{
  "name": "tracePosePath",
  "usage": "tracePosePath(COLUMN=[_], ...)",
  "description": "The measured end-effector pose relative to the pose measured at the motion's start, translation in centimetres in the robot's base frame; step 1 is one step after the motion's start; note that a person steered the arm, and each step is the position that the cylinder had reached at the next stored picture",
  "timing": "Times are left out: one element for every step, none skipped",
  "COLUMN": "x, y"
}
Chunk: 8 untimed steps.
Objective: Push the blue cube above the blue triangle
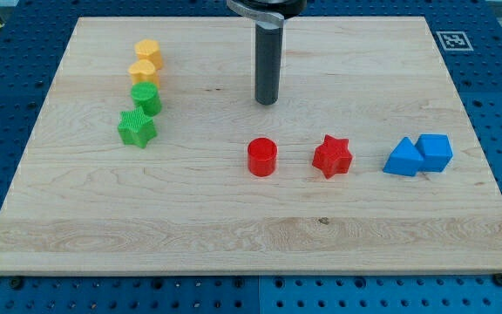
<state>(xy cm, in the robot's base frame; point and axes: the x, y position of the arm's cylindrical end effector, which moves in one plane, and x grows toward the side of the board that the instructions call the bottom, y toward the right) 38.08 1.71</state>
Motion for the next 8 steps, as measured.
tracePosePath(x=[0.0,-0.4,0.4,2.9,6.6,14.5,14.6,14.7], y=[0.3,5.7,12.3,20.4,28.3,29.7,29.6,24.5])
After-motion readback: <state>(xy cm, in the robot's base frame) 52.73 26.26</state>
